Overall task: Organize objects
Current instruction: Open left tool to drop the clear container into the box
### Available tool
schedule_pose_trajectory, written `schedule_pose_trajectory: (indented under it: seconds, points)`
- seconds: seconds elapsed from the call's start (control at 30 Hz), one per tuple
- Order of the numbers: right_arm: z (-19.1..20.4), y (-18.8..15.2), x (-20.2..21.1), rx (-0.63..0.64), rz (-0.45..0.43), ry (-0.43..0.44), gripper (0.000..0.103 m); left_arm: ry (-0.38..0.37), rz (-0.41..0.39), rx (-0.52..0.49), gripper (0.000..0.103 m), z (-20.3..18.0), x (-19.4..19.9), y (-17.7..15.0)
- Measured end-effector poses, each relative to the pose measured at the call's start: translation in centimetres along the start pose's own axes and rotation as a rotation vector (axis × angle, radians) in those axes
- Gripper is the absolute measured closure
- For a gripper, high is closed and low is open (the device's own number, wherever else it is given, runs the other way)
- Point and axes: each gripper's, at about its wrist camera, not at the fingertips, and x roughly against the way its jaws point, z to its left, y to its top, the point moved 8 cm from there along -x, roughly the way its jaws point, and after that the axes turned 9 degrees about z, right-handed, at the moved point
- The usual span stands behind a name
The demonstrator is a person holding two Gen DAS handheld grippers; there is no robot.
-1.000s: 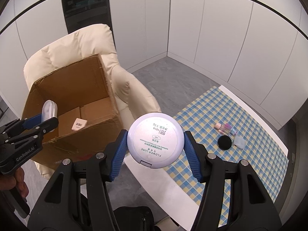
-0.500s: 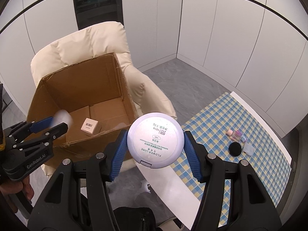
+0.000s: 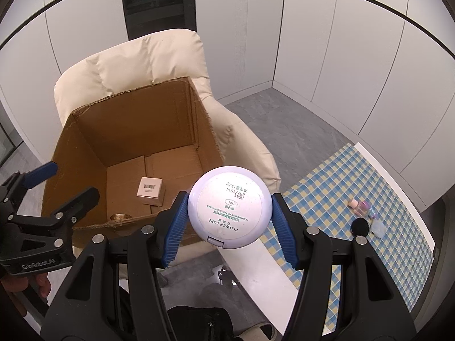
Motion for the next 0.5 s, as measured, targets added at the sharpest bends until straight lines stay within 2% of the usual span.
schedule_pose_trajectory:
  seconds: [0.5]
  points:
    - [3.0,1.0,-1.0,0.031,0.013,0.013,0.043,0.044,-0.001,0.057,0.001,3.9,0.9,-0.6]
